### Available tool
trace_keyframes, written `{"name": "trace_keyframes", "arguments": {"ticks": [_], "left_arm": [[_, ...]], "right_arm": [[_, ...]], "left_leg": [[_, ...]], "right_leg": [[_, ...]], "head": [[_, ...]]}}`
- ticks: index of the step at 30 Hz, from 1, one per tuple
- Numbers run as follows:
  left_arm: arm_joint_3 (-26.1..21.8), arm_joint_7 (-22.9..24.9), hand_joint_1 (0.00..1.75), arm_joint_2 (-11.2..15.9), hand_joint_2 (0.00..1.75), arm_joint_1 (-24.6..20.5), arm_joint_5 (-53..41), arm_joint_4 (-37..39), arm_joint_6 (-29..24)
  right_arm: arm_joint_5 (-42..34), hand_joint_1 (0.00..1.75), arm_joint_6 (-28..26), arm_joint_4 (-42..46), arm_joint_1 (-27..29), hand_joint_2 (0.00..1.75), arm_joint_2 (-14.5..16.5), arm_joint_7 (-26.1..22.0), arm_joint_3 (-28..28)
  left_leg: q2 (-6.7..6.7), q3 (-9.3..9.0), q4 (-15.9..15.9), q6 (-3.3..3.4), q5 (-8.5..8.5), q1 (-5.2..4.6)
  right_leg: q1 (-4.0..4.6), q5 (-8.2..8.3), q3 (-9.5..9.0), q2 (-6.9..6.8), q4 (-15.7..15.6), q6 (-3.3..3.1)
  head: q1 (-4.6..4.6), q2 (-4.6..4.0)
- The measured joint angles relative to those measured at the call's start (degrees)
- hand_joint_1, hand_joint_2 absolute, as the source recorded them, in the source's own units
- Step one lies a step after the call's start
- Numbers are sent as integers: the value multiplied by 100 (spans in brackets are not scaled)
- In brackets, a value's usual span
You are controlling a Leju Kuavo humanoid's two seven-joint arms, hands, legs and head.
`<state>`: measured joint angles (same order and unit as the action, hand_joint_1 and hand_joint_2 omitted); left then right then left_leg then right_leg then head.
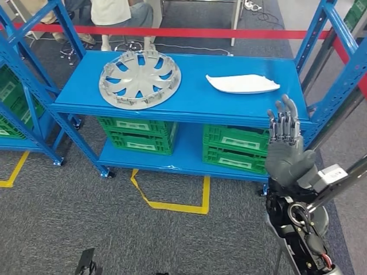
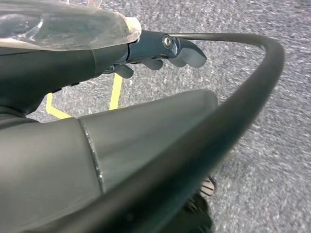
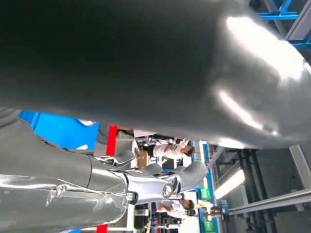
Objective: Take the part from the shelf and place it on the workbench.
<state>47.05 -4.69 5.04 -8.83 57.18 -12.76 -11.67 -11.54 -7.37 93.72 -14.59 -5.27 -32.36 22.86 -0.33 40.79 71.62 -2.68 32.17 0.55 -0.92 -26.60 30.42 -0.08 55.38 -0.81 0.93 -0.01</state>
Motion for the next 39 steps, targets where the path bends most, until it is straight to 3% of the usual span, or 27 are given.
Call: {"name": "trace_keyframes", "arguments": {"ticks": [1, 2, 4, 5, 6, 10, 14, 17, 22, 31, 35, 39], "left_arm": [[0, 1, 0, 2, 0, 5, 1, 0, 0], [0, 2, 0, 5, 0, 6, 1, 0, 0], [-1, 2, 0, 11, 0, -7, 1, 0, 0], [-1, 2, 0, 13, 0, -16, 1, 0, 0], [-1, 2, 0, 11, 0, -20, 1, 0, 1], [-1, 3, 0, 3, 0, 2, 12, 0, 4], [-1, -21, 0, 10, 0, 11, 43, 0, 4], [-1, -27, 0, 9, 0, 16, 44, 0, 1], [-1, -28, 0, 8, 0, 17, 44, 0, 0], [-1, -33, 0, 8, 0, 18, 49, 0, 0], [-1, -33, 0, 8, 0, 20, 52, 0, 0], [-1, -32, 0, 8, 0, 20, 53, 0, 0]], "right_arm": [[0, 0, -3, -2, 1, 0, 0, 1, 2], [0, 0, -4, -4, 0, 0, 0, 2, 2], [0, 0, -7, -4, -4, 0, 0, 1, 2], [0, 0, -9, -4, -8, 0, 0, 2, 2], [0, 0, -10, -4, -11, 0, 0, 2, 2], [0, 0, -21, -4, -10, 0, 1, 2, 4], [105, 0, -176, -4, -15, 175, 2, 47, 11], [301, 0, -372, -4, -15, 175, 2, 138, 21], [420, 0, -475, -4, -15, 175, 2, 191, 46], [426, 0, -478, -4, -15, 175, 2, 256, 83], [332, 0, -492, -4, -16, 0, 2, 278, 108], [289, 0, -492, -4, -15, 0, 2, 248, 124]], "left_leg": [[0, -21, -79, -1, -107, 4], [1, -153, -377, 6, -300, 7], [3, -552, -1218, 40, -679, 2], [2, -690, -1513, 67, -777, -5], [2, -760, -1675, 90, -807, -4], [1, -798, -1720, 109, -777, -11], [-3, -803, -1715, 156, -766, -25], [-2, -802, -1714, 173, -760, -25], [-2, -804, -1710, 183, -754, -25], [-1, -821, -1728, 179, -757, -20], [-1, -829, -1737, 176, -759, -18], [-1, -836, -1744, 174, -760, -17]], "right_leg": [[-2, -3, -6, 1, 0, 0], [-5, -7, -15, 4, 0, 5], [6, -24, -28, 9, 4, 30], [18, -33, -27, 12, 7, 50], [35, -55, -21, 14, 18, 66], [54, -102, -43, 12, 22, -88], [49, -72, -86, 11, -32, -26], [47, -62, -104, 11, -66, 45], [44, -67, -109, 11, -76, 109], [55, -70, -112, 10, -75, 112], [56, -71, -113, 10, -75, 111], [57, -71, -115, 11, -75, 110]], "head": [[23, -1], [49, -1], [104, -1], [119, -1], [119, -1], [26, -1], [-34, -1], [-78, -1], [-103, -1], [-90, -1], [-85, -1], [-82, -1]]}}
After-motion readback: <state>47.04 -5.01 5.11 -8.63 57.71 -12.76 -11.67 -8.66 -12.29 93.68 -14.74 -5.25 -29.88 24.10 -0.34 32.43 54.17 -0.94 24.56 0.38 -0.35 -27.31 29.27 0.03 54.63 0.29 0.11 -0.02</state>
